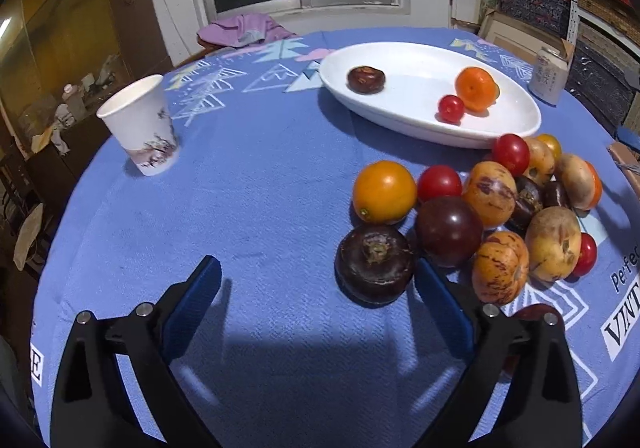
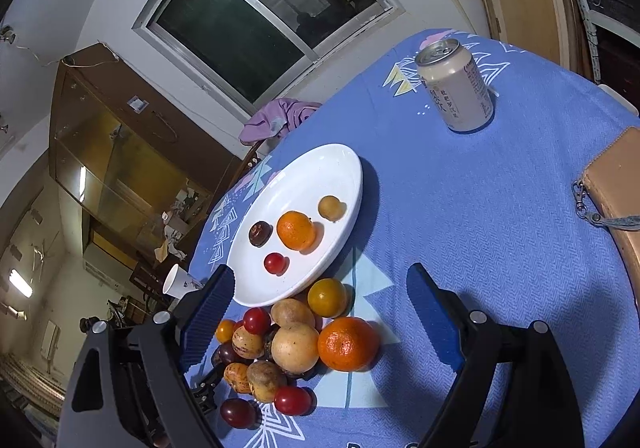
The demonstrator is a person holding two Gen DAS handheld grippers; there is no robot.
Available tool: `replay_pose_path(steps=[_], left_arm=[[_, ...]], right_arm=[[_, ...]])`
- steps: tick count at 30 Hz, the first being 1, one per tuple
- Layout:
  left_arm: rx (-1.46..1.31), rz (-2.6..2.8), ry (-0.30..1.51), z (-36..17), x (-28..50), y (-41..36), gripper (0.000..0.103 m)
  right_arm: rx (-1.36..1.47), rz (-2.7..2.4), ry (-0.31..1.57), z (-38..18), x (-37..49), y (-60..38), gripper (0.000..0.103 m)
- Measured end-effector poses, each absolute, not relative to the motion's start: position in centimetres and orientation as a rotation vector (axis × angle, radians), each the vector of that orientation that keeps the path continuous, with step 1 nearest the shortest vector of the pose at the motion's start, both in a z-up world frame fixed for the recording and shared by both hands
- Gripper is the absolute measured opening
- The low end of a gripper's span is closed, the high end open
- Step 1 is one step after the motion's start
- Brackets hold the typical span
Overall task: Organize fruits
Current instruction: 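Grasp the dark purple round fruit with the left tool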
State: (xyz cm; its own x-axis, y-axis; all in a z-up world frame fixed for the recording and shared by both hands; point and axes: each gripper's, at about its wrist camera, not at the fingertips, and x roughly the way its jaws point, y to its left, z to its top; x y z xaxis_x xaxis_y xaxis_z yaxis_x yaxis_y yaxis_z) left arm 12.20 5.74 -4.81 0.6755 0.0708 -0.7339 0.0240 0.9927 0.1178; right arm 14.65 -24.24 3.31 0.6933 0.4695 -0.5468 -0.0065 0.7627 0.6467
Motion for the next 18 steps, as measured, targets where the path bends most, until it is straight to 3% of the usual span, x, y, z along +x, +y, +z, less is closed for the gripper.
replay_pose_path(steps=[18], left_arm=[[0.150,0.058,0.796,-4.2,13.2,6.4,0.093]], right_arm=[[0.632,0.311,0.782,3.1,14.6,-23.3,0.089]])
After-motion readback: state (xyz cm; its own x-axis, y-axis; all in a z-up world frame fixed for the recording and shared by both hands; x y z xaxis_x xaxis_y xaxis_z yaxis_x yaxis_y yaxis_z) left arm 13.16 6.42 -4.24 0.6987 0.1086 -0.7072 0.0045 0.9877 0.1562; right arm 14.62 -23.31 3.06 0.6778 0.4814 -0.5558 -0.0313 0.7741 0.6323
